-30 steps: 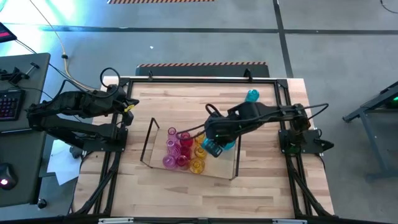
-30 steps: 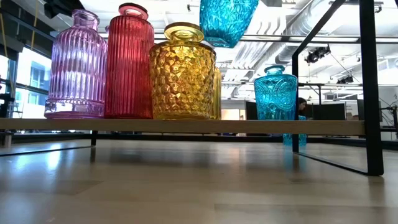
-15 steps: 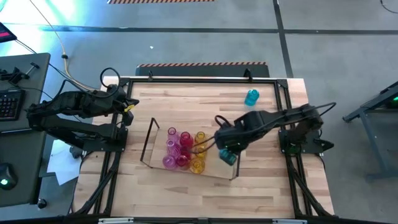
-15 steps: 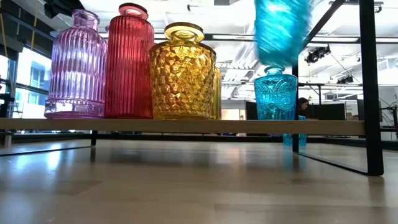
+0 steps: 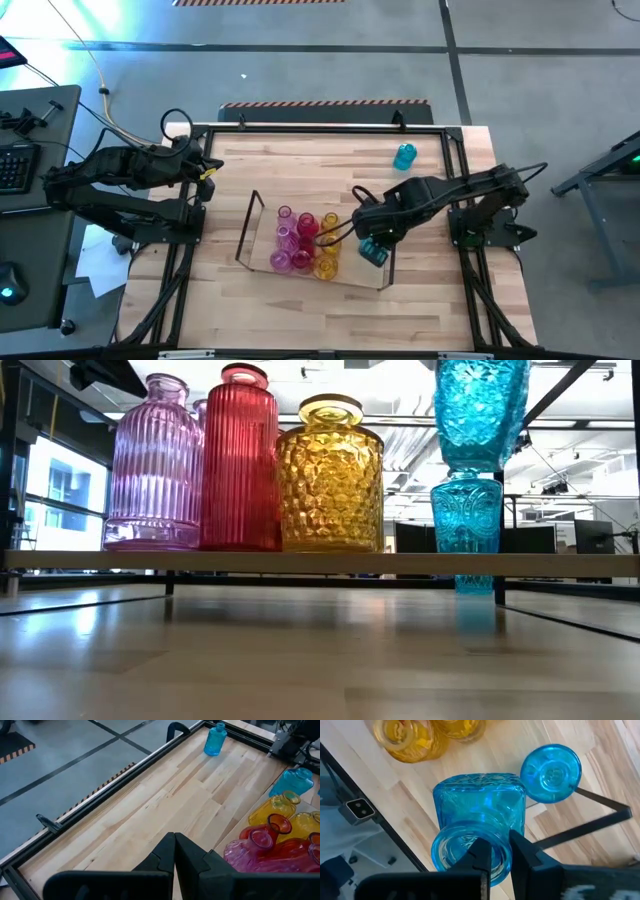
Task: Sort vases onto shelf
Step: Put the bottom blue vase on the shelf aligned with the other blue vase
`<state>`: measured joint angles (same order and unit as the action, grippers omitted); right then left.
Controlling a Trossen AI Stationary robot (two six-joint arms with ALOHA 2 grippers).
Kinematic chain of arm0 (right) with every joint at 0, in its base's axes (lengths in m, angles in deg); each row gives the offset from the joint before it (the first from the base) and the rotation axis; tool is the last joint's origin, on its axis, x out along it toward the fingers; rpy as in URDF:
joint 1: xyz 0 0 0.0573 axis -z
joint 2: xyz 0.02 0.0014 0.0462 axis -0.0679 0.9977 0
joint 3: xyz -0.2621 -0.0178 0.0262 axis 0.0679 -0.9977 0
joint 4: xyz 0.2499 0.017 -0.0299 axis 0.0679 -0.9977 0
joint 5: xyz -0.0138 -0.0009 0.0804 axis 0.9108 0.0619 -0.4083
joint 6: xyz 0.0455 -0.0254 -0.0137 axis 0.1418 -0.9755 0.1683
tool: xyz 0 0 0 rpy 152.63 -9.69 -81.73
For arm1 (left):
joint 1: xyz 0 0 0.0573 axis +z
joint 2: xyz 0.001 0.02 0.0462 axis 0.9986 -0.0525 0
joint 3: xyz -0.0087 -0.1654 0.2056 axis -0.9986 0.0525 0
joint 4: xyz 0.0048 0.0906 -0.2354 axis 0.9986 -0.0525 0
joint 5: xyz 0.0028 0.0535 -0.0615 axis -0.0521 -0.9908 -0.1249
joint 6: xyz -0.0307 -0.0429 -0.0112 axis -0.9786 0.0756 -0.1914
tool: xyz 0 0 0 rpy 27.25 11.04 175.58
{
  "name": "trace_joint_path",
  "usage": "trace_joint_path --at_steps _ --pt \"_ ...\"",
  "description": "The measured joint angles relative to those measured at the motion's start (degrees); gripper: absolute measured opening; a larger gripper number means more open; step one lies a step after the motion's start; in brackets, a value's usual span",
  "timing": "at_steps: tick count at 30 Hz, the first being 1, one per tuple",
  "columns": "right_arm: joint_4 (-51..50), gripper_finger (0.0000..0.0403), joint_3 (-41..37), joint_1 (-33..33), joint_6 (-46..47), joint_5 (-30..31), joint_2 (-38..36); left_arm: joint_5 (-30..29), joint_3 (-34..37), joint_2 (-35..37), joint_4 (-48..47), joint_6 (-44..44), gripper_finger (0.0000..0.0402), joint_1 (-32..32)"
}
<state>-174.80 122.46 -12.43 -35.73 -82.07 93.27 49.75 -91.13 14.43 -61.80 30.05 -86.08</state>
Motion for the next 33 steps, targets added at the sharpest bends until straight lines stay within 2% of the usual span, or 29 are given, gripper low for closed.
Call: trace_joint_path --at_steps 9,15,23,33 --pt "2.9 0.0016 -0.2 1.3 -3.1 0.0 1.1 -0.1 0.0 0.0 0.0 0.0 0.0 0.0" --pt "2.9 0.0016 -0.3 1.8 -7.0 -3.4 4.7 -0.1 0.0 0.0 0.0 0.0 0.0 0.0" --pt "3.8 0.0016 -0.3 1.8 -8.9 -3.4 6.4 -0.1 0.0 0.0 0.0 0.6 0.0 0.0" --pt "7.3 0.0016 -7.0 1.7 -9.4 -7.0 6.6 0.1 0.0 0.0 0.0 1.5 0.0 0.0"
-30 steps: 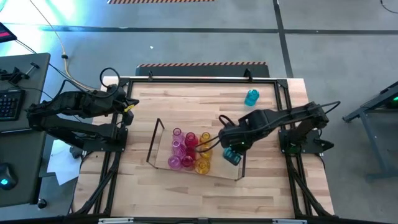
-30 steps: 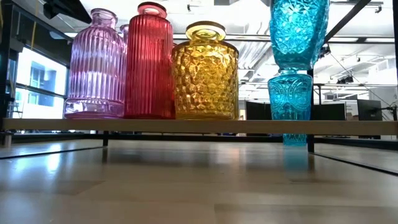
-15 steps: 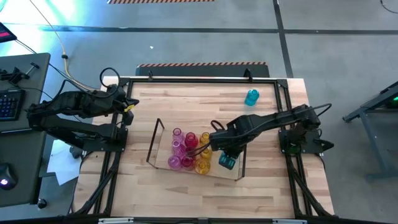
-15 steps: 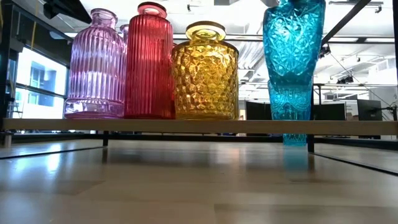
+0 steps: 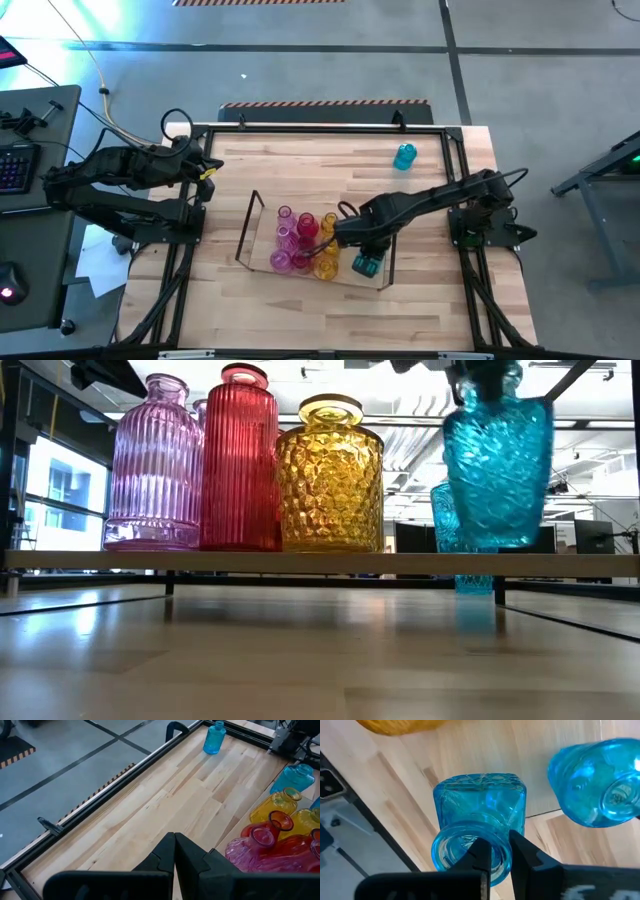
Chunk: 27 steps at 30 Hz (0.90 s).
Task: Sort vases onto shelf
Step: Put the bottom blue vase on the shelf aligned with the other blue vase
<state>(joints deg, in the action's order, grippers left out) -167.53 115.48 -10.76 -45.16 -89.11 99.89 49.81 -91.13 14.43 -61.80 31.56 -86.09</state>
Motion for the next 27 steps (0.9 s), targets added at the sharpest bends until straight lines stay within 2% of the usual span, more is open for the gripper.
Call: trace_joint_path --at_steps 5,13,27 --pt "-0.1 0.0016 -1.1 0.0 -2.4 0.5 0.0 0.0 0.0 0.0 0.0 0.0 0.0 0.0" --pt "-1.2 0.0016 -1.2 0.0 -7.9 5.7 0.0 0.1 0.0 0.0 0.0 -0.3 0.0 0.0" --pt "-2.5 0.0016 -1.2 -0.3 -13.9 6.5 0.0 0.2 0.0 0.0 0.0 -1.1 0.0 0.0"
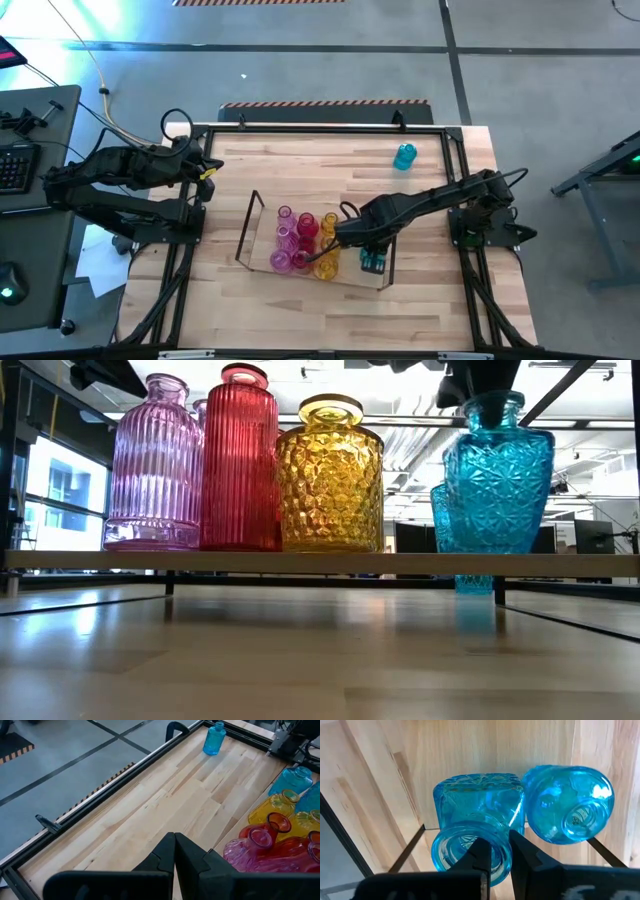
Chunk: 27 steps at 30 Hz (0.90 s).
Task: Sort vases onto shelf
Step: Put the bottom blue vase on the shelf aligned with the other blue vase
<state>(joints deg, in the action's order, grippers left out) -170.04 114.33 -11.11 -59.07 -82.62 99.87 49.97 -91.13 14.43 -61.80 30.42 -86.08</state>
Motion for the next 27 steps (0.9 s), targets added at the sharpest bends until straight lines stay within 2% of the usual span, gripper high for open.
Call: trace_joint_path --at_steps 5,16,27 --pt "0.2 0.0024 0.0 0.0 0.0 0.0 0.0 0.0 0.0 0.0 0.0 0.0 0.0 0.0" --pt "0.6 0.0083 0.0 0.0 0.2 -0.2 0.0 -0.1 0.0 0.0 0.0 -0.4 0.0 0.0" --pt "0.6 0.009 0.0 0.0 3.5 -3.5 0.0 -0.1 0.0 0.0 0.0 -0.9 0.0 0.0"
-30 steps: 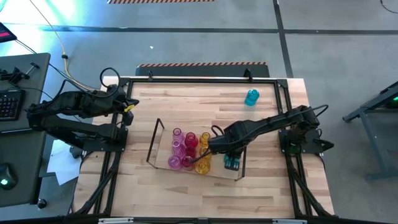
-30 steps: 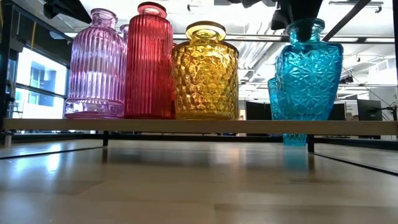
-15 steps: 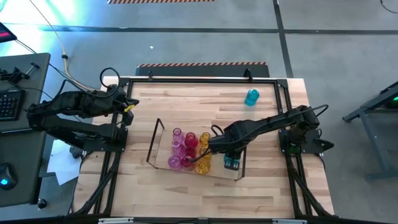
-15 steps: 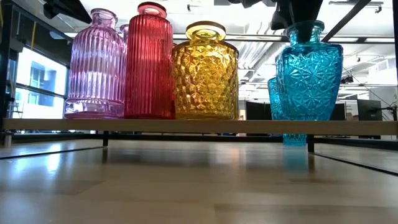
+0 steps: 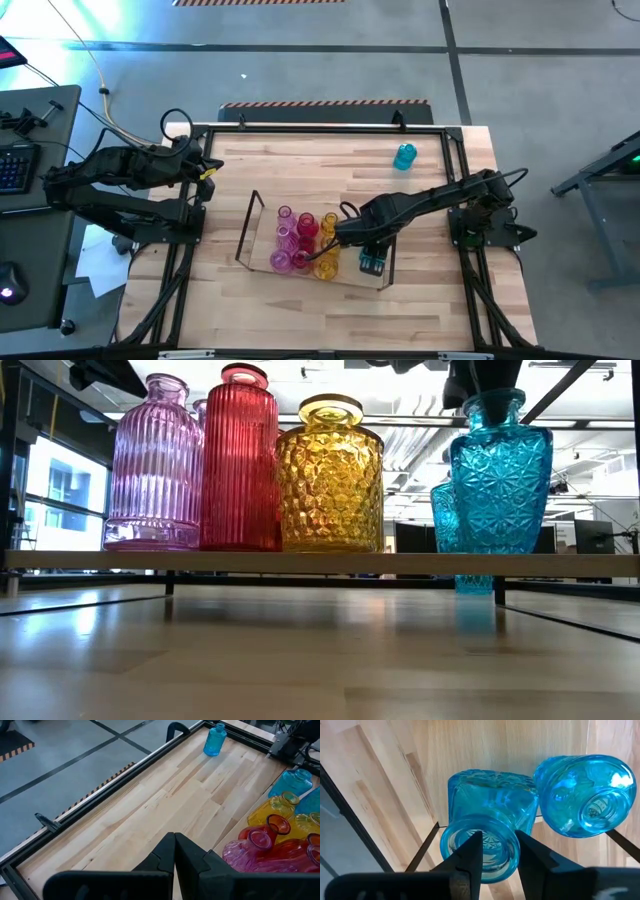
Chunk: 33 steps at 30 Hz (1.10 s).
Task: Sort vases onto shelf
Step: Put the bottom blue vase on the shelf aligned with the other blue vase, then put the blue vase on the shelf aligned with the other blue vases
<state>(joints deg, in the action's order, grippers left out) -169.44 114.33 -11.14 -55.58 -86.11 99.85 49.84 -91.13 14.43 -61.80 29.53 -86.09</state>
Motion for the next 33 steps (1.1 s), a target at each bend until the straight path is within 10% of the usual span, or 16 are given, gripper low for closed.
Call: trace_joint_path --at_steps 33 --pt "-6.9 0.009 7.5 1.7 3.2 8.4 -0.3 -0.1 0.0 0.0 0.0 -0.5 0.0 0.0"
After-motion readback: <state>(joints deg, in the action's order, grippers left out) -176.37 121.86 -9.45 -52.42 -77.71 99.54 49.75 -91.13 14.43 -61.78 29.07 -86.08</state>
